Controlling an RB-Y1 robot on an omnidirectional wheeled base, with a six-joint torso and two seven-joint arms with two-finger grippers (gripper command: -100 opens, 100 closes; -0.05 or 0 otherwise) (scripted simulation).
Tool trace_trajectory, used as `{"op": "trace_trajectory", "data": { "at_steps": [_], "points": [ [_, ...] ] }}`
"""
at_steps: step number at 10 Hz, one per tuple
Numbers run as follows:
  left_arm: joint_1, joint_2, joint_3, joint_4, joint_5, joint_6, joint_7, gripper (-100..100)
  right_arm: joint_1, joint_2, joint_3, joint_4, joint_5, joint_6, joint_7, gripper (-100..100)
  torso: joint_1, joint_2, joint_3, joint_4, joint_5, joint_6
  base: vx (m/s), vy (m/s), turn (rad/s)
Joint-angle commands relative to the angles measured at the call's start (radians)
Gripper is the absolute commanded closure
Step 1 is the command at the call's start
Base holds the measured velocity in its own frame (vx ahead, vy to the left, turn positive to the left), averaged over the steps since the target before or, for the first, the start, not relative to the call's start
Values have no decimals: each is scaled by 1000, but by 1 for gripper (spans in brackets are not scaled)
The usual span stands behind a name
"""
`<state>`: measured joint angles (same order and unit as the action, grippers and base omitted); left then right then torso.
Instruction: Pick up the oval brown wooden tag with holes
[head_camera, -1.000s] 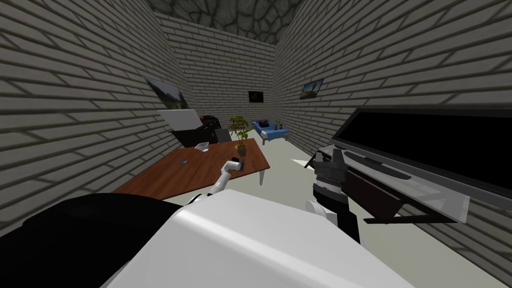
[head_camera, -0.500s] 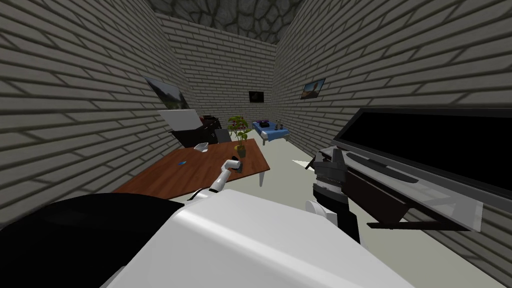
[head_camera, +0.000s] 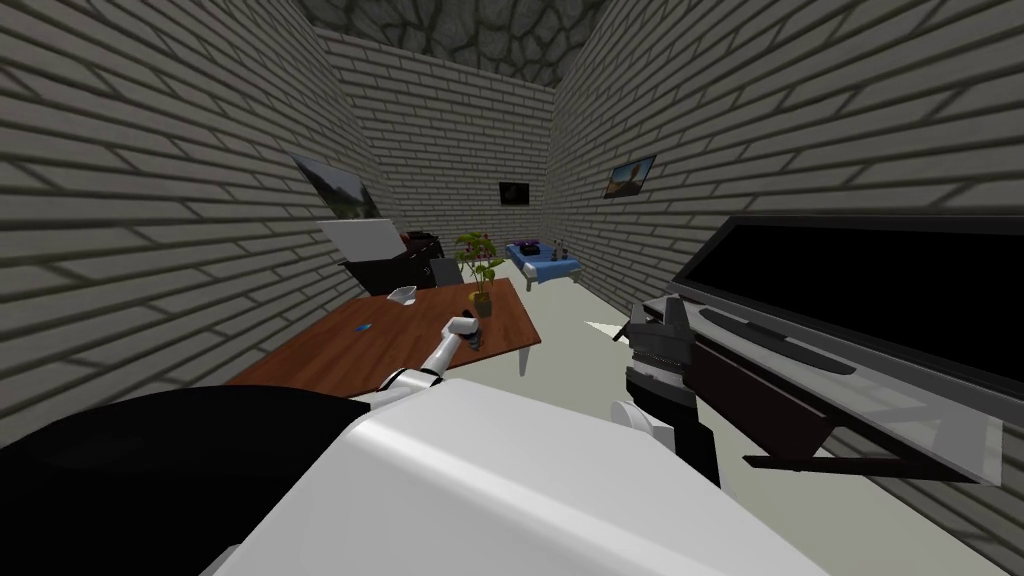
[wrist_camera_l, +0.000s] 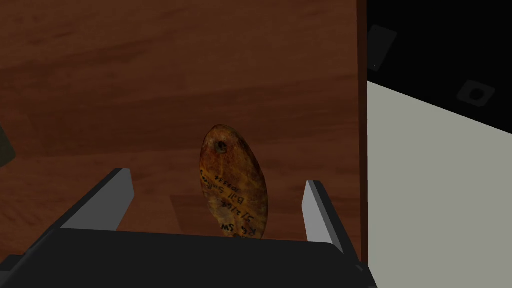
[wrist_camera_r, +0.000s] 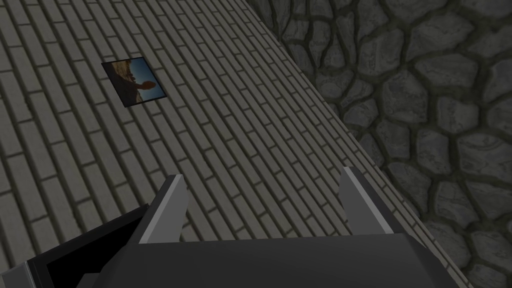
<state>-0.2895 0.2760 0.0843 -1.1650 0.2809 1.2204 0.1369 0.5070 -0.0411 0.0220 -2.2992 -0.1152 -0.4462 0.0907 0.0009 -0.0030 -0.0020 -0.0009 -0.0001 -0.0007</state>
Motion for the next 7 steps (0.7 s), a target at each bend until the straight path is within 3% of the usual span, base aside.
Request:
{"op": "trace_trajectory", "data": {
  "at_steps": [1, 4, 5, 6, 7],
  "points": [
    [-22, 10, 12, 45, 7, 40, 7, -100, 0, 0, 0, 0, 0, 0, 0, 0, 0, 0, 0, 0, 0, 0, 54, 6, 29],
    [-50, 24, 27, 98, 15, 82, 15, -100, 0, 0, 0, 0, 0, 0, 0, 0, 0, 1, 0, 0, 0, 0, 38, 3, 18],
    [-43, 23, 25, 84, 15, 77, 13, -100, 0, 0, 0, 0, 0, 0, 0, 0, 0, 2, 1, 0, 0, 0, 11, 1, 4],
    [-44, 23, 25, 87, 15, 78, 13, 0, 0, 0, 0, 0, 0, 0, 0, 0, 0, 3, 2, 1, 0, 0, 0, 0, 0],
    [-33, 24, 70, 93, 9, 74, -36, -100, 0, 0, 0, 0, 0, 0, 0, 0, 0, 3, 2, 1, 0, 0, 24, -42, 12]
  ]
}}
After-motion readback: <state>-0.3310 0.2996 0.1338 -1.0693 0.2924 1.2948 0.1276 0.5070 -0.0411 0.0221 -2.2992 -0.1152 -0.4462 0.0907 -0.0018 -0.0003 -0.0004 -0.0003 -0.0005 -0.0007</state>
